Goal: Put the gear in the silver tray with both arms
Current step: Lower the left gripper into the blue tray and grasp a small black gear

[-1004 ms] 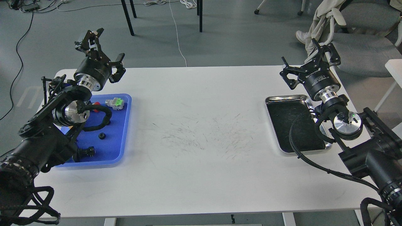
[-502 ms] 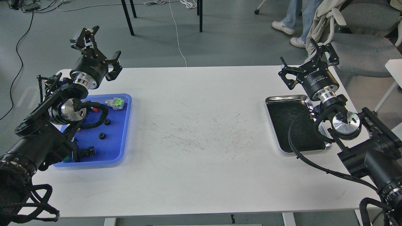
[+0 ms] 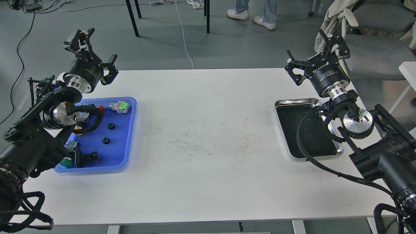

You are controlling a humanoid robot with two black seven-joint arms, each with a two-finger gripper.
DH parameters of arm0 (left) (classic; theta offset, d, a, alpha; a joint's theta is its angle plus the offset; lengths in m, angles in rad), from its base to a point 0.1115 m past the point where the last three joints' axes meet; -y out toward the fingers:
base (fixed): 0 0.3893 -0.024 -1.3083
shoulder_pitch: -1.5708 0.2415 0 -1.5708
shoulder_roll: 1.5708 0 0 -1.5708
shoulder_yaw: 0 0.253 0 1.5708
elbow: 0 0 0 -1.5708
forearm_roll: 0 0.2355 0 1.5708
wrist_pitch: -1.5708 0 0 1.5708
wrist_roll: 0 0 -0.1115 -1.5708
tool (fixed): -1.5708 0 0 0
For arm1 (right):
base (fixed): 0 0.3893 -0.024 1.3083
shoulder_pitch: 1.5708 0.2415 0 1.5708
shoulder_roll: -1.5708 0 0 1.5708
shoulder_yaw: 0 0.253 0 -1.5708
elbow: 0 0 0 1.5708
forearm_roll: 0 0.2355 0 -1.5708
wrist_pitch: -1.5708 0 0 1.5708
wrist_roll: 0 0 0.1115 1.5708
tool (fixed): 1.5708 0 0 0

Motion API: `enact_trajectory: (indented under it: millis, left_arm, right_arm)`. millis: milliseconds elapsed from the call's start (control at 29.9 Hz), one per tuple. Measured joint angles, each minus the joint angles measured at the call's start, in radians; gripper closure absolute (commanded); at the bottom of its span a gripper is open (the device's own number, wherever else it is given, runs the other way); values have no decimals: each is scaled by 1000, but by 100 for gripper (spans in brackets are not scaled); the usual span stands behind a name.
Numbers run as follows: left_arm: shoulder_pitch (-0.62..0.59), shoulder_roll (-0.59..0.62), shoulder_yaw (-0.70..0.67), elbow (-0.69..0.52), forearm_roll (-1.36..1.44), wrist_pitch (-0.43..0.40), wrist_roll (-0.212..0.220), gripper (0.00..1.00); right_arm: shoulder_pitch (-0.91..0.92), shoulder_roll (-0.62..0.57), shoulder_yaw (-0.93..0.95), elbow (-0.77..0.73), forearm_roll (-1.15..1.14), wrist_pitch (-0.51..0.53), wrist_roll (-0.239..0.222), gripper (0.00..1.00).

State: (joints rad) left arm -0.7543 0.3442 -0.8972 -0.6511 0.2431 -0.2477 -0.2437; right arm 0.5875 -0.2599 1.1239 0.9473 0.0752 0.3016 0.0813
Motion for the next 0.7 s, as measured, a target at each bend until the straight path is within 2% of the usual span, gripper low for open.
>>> enact_trajectory:
  millis: [134, 201, 402, 569, 703]
  left_arm:
    - [-3, 7, 1, -1, 9, 7, -3, 0]
    - [4, 17, 9, -8, 20, -15, -6, 0]
    - [7, 59, 132, -50, 60, -10, -11, 0]
    - [-1, 165, 249, -150, 129, -5, -8, 0]
    - [-4, 280, 287, -260, 253, -4, 10, 0]
  right_arm:
    - [-4, -1, 0, 1, 0, 0, 0, 1]
    - [-8, -5, 0, 1, 0, 1, 0, 1]
    - [-11, -20, 4, 6, 1, 1, 0, 1]
    - [-11, -22, 4, 5, 1, 1, 0, 1]
    - [-7, -25, 19, 5, 1, -8, 0, 1]
